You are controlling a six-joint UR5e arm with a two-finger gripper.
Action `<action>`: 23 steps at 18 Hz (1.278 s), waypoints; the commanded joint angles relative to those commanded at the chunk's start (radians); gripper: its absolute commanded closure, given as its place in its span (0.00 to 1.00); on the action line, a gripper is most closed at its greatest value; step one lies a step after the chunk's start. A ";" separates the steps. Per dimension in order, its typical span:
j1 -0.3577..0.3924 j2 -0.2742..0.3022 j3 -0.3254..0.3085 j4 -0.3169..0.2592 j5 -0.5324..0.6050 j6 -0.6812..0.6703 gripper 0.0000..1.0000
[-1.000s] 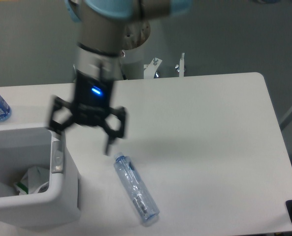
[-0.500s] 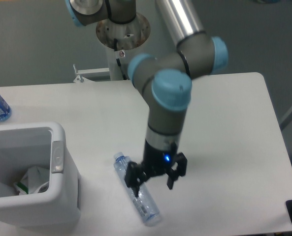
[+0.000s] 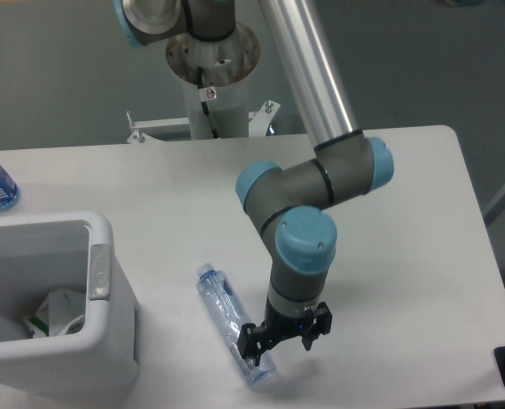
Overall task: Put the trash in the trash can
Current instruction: 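Lower the gripper and close it around the bottle's cap end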
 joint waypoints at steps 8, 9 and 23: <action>-0.026 -0.021 -0.005 0.003 0.009 0.000 0.00; -0.029 -0.023 -0.005 0.002 0.012 -0.002 0.00; -0.031 -0.003 -0.011 -0.002 0.014 0.002 0.41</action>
